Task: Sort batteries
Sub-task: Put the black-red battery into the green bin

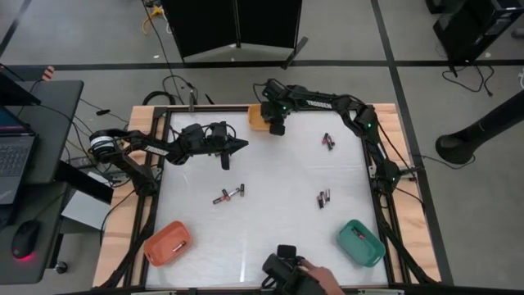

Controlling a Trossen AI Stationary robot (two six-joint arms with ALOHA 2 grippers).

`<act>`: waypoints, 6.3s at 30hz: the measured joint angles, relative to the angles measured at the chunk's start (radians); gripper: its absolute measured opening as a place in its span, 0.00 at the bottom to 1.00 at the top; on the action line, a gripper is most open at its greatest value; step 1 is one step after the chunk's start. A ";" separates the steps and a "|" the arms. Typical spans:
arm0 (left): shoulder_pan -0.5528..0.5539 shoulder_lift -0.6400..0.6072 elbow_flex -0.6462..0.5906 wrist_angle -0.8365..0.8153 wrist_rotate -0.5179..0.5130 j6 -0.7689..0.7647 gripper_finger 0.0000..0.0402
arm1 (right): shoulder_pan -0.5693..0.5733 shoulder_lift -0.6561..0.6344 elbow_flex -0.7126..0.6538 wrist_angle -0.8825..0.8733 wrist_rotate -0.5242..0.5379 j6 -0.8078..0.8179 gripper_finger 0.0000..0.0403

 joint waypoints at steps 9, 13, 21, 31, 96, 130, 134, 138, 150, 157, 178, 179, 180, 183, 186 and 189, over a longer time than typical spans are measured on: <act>0.000 0.000 0.000 0.000 0.000 0.004 0.01 | 0.034 -0.018 0.147 -0.145 0.020 -0.038 0.36; 0.000 0.000 0.000 0.000 0.001 0.008 0.01 | 0.064 -0.048 0.212 -0.216 0.005 -0.035 0.19; 0.000 -0.034 0.001 -0.033 0.065 0.035 0.01 | 0.183 -0.149 0.108 -0.243 -0.028 0.058 0.04; 0.000 -0.198 0.000 -0.277 0.081 0.114 0.01 | 0.324 -0.429 -0.388 0.176 -0.056 0.273 0.02; -0.700 -0.126 0.227 -1.521 -0.455 -0.466 0.38 | 0.722 -0.619 -1.035 0.981 0.300 0.650 0.02; -0.699 -0.318 0.228 -1.634 -0.389 -0.507 0.12 | 0.724 -0.619 -1.035 1.001 0.299 0.623 0.02; -0.697 -0.383 0.229 -1.497 -0.456 -0.448 0.12 | 0.724 -0.618 -1.058 1.103 0.290 0.621 0.02; -0.684 -0.372 0.229 -1.275 -0.491 -0.317 0.12 | 0.724 -0.618 -1.123 1.311 0.217 0.609 0.02; -0.516 -0.198 0.179 -0.556 -0.312 0.021 0.12 | 0.767 -0.638 -1.222 1.539 0.255 0.649 0.09; -0.398 -0.076 0.179 -0.279 -0.106 0.046 0.12 | 0.759 -0.696 -1.217 1.532 0.289 0.710 0.18; -0.284 0.102 0.203 0.107 0.058 0.027 0.12 | 0.770 -0.832 -1.216 1.666 0.403 0.720 0.44; -0.283 0.102 0.215 0.093 0.066 0.027 0.12 | 0.770 -0.832 -1.216 1.674 0.402 0.717 0.44; -0.283 0.102 0.229 0.074 0.073 0.029 0.12 | 0.769 -0.832 -1.216 1.679 0.402 0.715 0.44; -0.284 0.101 0.270 0.018 0.088 0.040 0.12 | 0.770 -0.832 -1.216 1.693 0.402 0.696 0.43; -0.284 0.101 0.296 -0.023 0.087 0.058 0.12 | 0.773 -0.832 -1.216 1.711 0.402 0.674 0.43; -0.284 0.101 0.318 -0.045 0.087 0.059 0.12 | 0.773 -0.832 -1.216 1.715 0.402 0.646 0.43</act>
